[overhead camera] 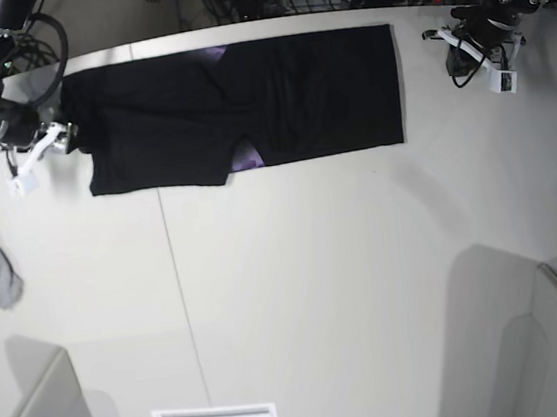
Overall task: Fold the T-shirt properly
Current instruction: 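Release the strip and move the left gripper to its end, then fold the strip end toward the right gripper with the left gripper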
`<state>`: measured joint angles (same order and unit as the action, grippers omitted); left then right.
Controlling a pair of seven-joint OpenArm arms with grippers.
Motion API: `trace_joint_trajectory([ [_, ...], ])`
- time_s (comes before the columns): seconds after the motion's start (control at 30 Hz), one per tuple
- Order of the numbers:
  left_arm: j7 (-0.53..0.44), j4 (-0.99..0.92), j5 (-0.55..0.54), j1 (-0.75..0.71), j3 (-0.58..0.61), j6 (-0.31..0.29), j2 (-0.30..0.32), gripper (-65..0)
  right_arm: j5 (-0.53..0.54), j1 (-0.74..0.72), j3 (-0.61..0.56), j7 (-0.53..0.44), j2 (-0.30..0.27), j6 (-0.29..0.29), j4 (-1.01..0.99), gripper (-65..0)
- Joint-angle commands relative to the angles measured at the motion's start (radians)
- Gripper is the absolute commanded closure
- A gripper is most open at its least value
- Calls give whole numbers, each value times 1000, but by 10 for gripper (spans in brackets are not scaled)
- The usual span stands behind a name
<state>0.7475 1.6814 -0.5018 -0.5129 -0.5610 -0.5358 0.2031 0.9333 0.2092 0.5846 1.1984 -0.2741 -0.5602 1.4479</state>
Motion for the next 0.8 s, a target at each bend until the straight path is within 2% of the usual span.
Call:
trace_joint_trajectory([
  [0.0,-1,3,10,0,-4,9,9,0,13,-7,4,-12,-20,-25,-9,-437],
  [0.13,-1,1,82,21,-3,26,-26,0,-49,-3,1,-9,-18,-51,-20,-435],
  [0.27,-1,0,151,30,63,27,-49,0,-105,45,-104,-12,-14,-113,60,-432],
  [0.37,-1,-2,148,40,111,30,-57,0,-105,69,-142,-13,-7,-113,93,-432],
  [0.43,-1,-5,157,56,118,32,-80,0,-112,69,-127,-13,14,-113,92,-432],
  [0.6,5,-4,157,95,124,32,-95,0,-110,43,-107,-12,17,-117,23,-425],
  [0.67,5,-5,157,113,124,33,-95,0,-104,35,-110,-9,17,-119,-5,-360],
  [0.77,5,-5,157,145,126,33,-96,0,-104,23,-114,-4,23,-119,-13,-197],
])
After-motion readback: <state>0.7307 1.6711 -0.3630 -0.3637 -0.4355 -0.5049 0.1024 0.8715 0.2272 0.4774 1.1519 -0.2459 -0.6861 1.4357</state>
